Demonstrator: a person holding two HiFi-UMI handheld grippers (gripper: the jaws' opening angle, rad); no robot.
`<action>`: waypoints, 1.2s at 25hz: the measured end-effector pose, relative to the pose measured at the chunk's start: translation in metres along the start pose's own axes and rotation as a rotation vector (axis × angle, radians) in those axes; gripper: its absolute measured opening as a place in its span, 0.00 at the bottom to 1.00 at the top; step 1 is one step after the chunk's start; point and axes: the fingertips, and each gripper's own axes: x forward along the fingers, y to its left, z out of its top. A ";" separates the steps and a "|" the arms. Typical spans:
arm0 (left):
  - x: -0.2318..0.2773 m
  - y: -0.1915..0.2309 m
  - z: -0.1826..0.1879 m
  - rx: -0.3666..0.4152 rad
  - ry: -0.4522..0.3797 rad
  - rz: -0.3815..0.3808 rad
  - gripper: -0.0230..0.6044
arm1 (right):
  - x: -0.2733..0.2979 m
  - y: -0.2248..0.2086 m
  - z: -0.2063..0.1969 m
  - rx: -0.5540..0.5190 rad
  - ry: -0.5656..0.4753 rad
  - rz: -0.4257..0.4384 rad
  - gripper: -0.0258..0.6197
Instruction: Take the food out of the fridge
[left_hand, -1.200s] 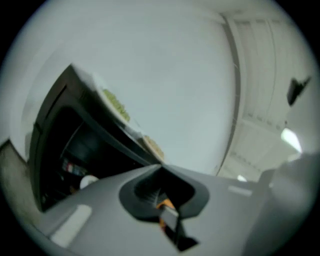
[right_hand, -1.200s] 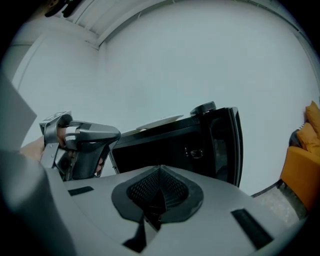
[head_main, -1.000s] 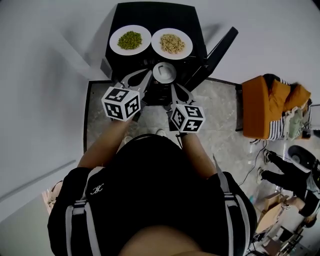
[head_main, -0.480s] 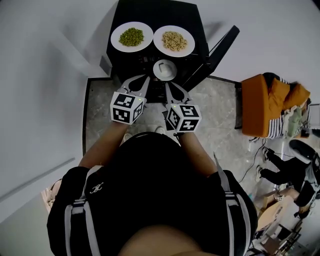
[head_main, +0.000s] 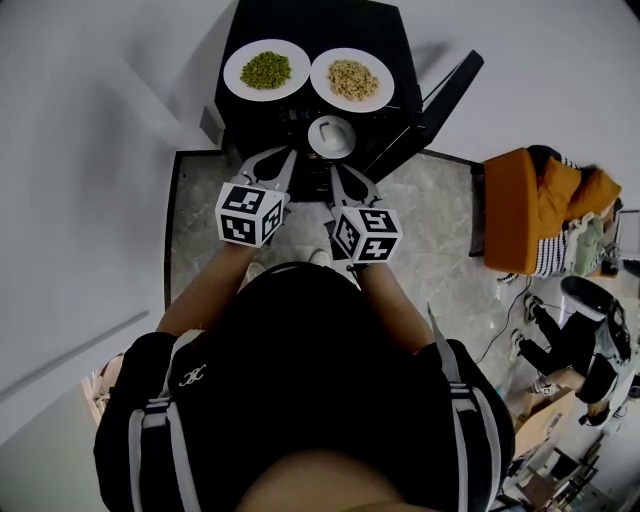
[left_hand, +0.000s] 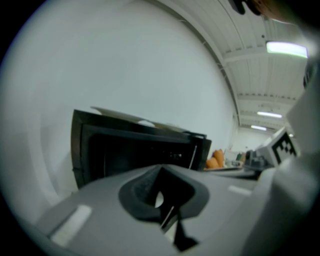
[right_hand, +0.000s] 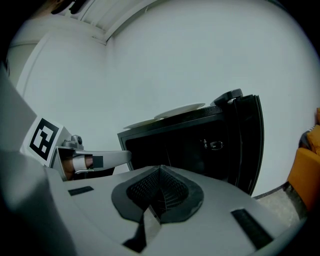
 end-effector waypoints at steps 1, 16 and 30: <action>-0.001 0.002 -0.001 -0.003 0.002 0.004 0.04 | 0.000 0.000 -0.002 0.007 0.000 0.000 0.04; -0.013 0.015 -0.030 -0.048 0.057 -0.018 0.04 | 0.060 -0.083 -0.107 0.690 -0.057 -0.096 0.19; -0.034 0.055 -0.098 -0.052 0.187 -0.013 0.04 | 0.147 -0.174 -0.205 1.186 -0.213 -0.279 0.23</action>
